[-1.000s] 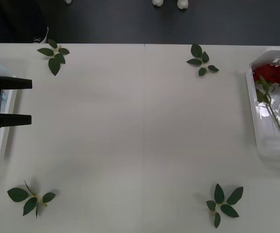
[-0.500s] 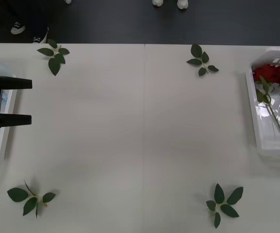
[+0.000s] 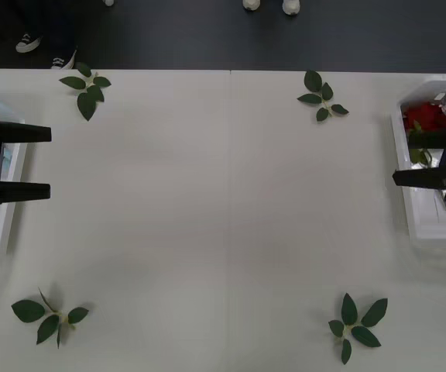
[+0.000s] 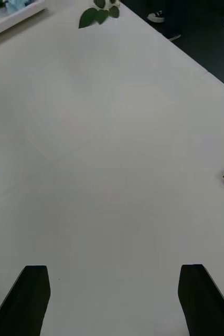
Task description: Put the red flowers into the right box and the blue flowers into the left box
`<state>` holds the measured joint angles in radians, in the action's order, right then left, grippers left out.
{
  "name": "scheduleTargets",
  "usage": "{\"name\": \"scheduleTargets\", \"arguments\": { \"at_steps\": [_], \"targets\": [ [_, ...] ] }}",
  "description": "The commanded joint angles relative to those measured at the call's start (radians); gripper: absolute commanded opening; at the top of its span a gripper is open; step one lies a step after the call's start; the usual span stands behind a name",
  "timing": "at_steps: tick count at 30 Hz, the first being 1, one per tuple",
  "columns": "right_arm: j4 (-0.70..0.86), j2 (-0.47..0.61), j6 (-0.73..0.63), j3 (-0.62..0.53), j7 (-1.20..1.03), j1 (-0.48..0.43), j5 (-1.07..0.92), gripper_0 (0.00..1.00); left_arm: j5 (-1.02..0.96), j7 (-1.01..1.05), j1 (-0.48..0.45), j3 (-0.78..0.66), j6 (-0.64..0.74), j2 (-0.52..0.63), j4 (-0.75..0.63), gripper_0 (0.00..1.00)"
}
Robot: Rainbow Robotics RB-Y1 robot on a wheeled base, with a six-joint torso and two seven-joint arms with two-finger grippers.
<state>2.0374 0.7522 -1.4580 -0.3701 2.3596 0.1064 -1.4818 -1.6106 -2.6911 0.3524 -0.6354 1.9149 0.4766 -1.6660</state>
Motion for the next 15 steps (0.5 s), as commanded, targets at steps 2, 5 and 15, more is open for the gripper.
{"name": "scheduleTargets", "arguments": {
  "at_steps": [2,5,15],
  "targets": [
    [0.086,-0.007,0.005,-0.066,0.171,-0.076,-0.118,0.72,-0.009,-0.014,0.013,0.008,0.005,0.022,-0.014,1.00],
    [0.086,0.001,-0.019,-0.102,0.257,-0.091,-0.198,0.72,-0.009,-0.014,0.013,0.008,0.005,0.022,-0.014,1.00],
    [0.032,0.001,-0.053,-0.150,0.320,-0.097,-0.338,0.72,-0.009,-0.014,0.013,0.008,0.005,0.022,-0.014,1.00]
  ]
}}
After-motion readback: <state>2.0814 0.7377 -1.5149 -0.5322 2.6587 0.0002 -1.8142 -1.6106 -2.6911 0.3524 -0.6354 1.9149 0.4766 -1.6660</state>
